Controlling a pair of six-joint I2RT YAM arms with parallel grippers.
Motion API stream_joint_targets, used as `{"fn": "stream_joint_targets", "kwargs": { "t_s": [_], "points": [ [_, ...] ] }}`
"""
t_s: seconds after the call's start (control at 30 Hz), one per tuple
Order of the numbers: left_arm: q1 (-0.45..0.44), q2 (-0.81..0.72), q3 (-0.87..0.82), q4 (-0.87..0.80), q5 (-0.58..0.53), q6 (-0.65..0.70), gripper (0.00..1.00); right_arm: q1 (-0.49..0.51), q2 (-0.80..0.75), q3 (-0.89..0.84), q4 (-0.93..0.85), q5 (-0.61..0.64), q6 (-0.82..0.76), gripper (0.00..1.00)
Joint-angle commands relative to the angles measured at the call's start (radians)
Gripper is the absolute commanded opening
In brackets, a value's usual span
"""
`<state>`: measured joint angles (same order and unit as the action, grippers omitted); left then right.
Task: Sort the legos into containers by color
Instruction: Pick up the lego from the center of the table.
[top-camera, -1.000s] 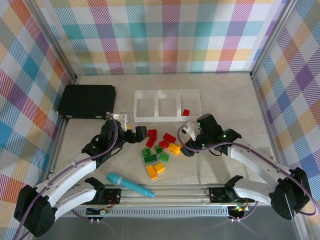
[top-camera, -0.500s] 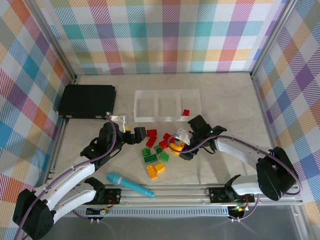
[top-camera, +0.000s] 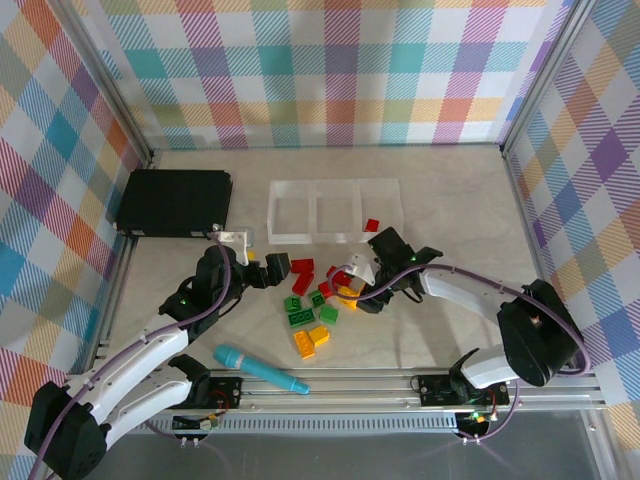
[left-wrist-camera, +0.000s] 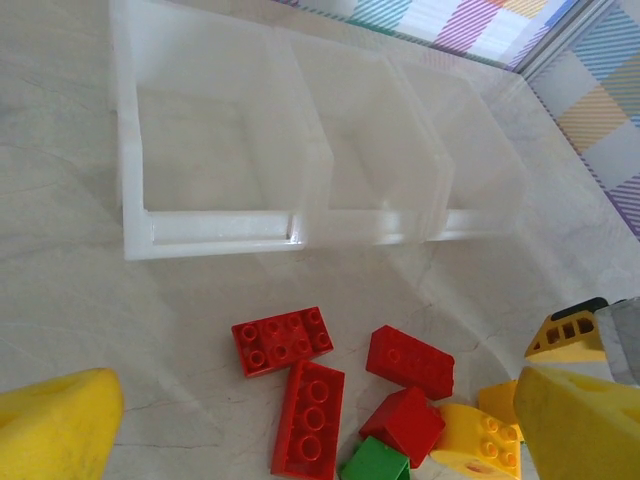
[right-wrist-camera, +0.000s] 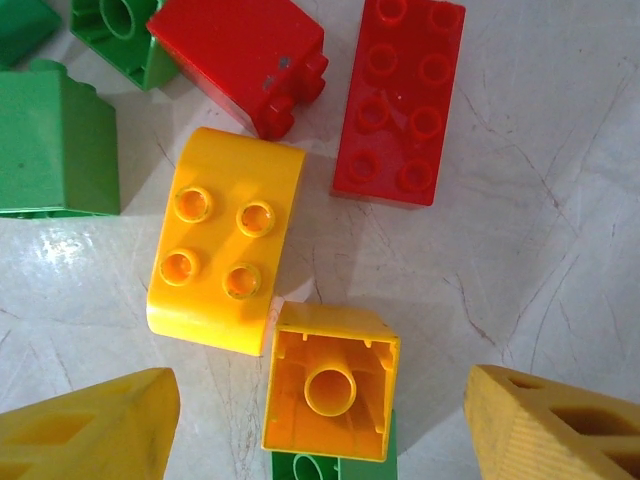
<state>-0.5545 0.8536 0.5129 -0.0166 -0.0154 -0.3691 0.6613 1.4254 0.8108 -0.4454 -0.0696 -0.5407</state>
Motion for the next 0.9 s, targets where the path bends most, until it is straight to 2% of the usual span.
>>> {"fn": "stream_joint_targets", "kwargs": {
  "t_s": [0.0,0.27,0.53,0.87],
  "points": [
    [-0.008,-0.016,-0.013,0.005,-0.015,0.024,1.00,0.007,0.026,0.021,-0.001,0.020,-0.012,0.75],
    [-0.008,-0.024,-0.010,0.002,-0.022,0.028,0.99,0.006,0.090,0.053,0.007,0.124,0.038,0.74],
    [-0.008,-0.030,-0.010,-0.011,-0.031,0.033,0.99,0.004,0.127,0.074,0.017,0.123,0.072,0.71],
    [-0.008,-0.040,-0.015,-0.024,-0.039,0.038,1.00,-0.009,0.130,0.076,-0.003,0.135,0.088,0.55]
  ]
}}
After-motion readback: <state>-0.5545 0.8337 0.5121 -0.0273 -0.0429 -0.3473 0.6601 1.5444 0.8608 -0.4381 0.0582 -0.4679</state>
